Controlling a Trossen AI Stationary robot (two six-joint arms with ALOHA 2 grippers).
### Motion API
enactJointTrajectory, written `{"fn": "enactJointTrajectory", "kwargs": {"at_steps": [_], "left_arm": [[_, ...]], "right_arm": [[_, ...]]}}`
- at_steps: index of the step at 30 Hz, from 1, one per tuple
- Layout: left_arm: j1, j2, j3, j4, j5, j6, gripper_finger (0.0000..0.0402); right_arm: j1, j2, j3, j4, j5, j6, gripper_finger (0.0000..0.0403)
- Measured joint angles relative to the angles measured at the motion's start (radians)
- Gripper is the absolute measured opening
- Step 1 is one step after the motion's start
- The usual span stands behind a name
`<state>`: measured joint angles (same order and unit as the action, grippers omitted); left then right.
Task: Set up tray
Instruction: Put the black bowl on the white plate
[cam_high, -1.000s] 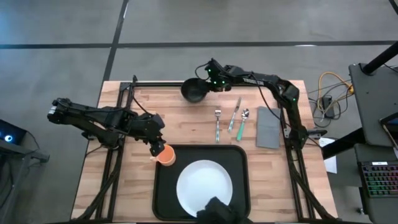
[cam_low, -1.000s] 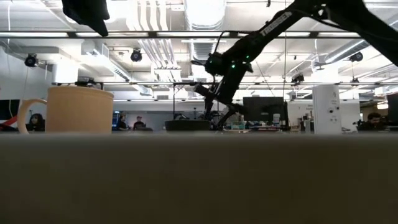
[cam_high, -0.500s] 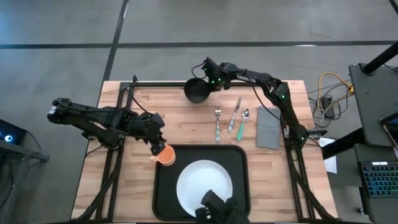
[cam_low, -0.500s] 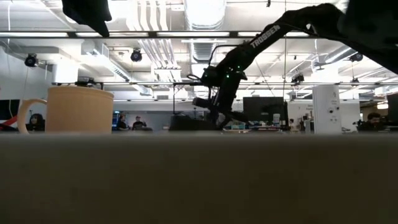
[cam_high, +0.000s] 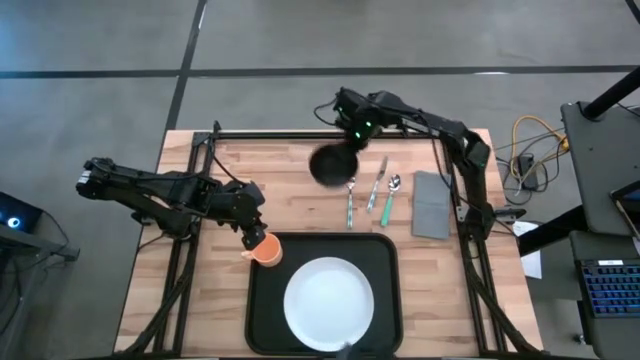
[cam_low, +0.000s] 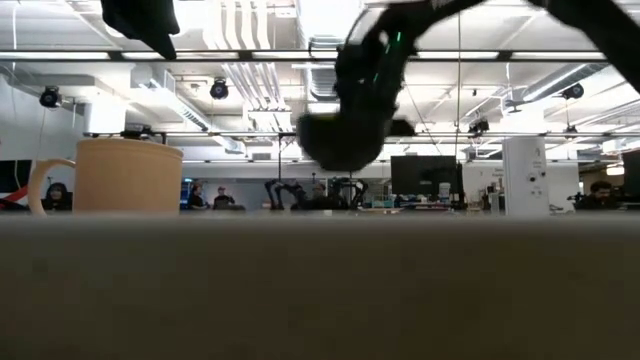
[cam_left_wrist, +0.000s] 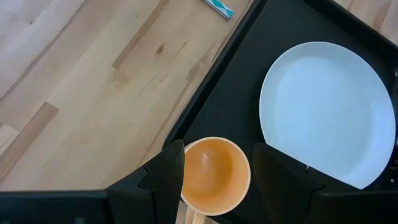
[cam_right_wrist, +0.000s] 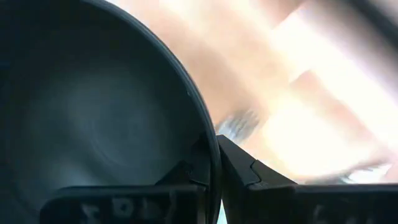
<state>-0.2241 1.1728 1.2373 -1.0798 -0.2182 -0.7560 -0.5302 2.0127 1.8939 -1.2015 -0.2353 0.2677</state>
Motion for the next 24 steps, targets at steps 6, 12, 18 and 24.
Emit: {"fn": "enactJointTrajectory", "kwargs": {"at_steps": [6,12,18,24], "left_arm": [[0.000,0.000,0.000,0.001,-0.027,0.033,0.0171],[0.000,0.000,0.000,0.006,-0.028,0.040,0.0171],[0.000,0.000,0.000,0.005,-0.028,0.066,0.0171],[0.000,0.000,-0.001,0.006,-0.028,0.066,0.0171]], "right_arm": [[0.206,-0.130,-0.089,-0.109,-0.011,-0.146,0.0009],[0.409,-0.148,-0.255,0.086,-0.125,-0.057,0.0009],[0.535,-0.146,-0.425,0.354,-0.157,0.085,0.0009],[0.643,-0.146,-0.520,0.572,-0.156,0.109,0.0009]]}}
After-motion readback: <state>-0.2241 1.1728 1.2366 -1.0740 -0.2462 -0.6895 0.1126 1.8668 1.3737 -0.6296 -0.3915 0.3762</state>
